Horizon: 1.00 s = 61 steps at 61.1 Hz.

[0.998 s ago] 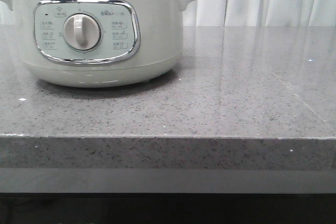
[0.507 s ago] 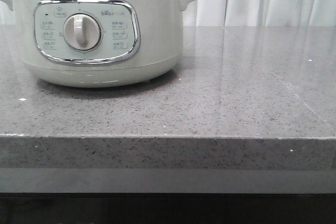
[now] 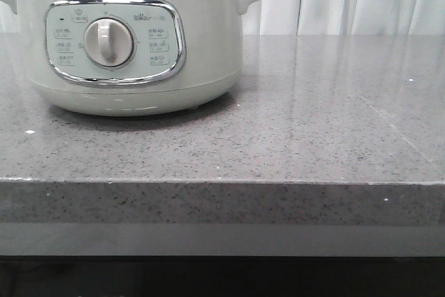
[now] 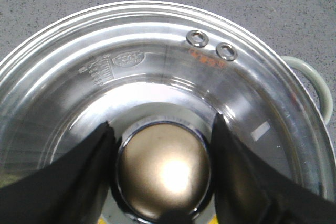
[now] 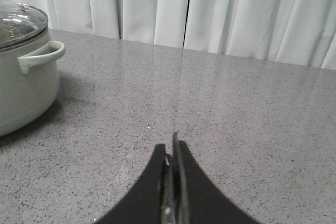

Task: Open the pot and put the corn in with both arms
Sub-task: 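Lower the glass lid onto the pot with the left gripper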

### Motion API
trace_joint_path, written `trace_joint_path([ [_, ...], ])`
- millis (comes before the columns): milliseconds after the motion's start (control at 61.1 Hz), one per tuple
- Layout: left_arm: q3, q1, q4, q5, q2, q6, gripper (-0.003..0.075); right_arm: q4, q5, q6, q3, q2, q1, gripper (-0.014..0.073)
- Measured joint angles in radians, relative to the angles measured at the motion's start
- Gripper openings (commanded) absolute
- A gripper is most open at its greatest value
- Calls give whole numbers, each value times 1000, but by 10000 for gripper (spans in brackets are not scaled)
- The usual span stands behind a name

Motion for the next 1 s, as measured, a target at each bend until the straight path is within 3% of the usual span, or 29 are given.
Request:
trace_joint_path([
  [245, 0, 0, -2, 0, 0, 0, 470, 0, 0, 0, 0, 0, 0, -60],
  [507, -10, 0, -18, -22, -28, 0, 470, 0, 0, 0, 0, 0, 0, -60],
  [638, -10, 0, -18, -29, -73, 0, 369, 0, 0, 0, 0, 0, 0, -60],
  [916, 14, 0, -19, -41, -198, 23, 3, 0, 0, 0, 0, 0, 0, -60],
  [998, 69, 0, -22, -62, -248, 32, -18, 0, 0, 0, 0, 0, 0, -60],
])
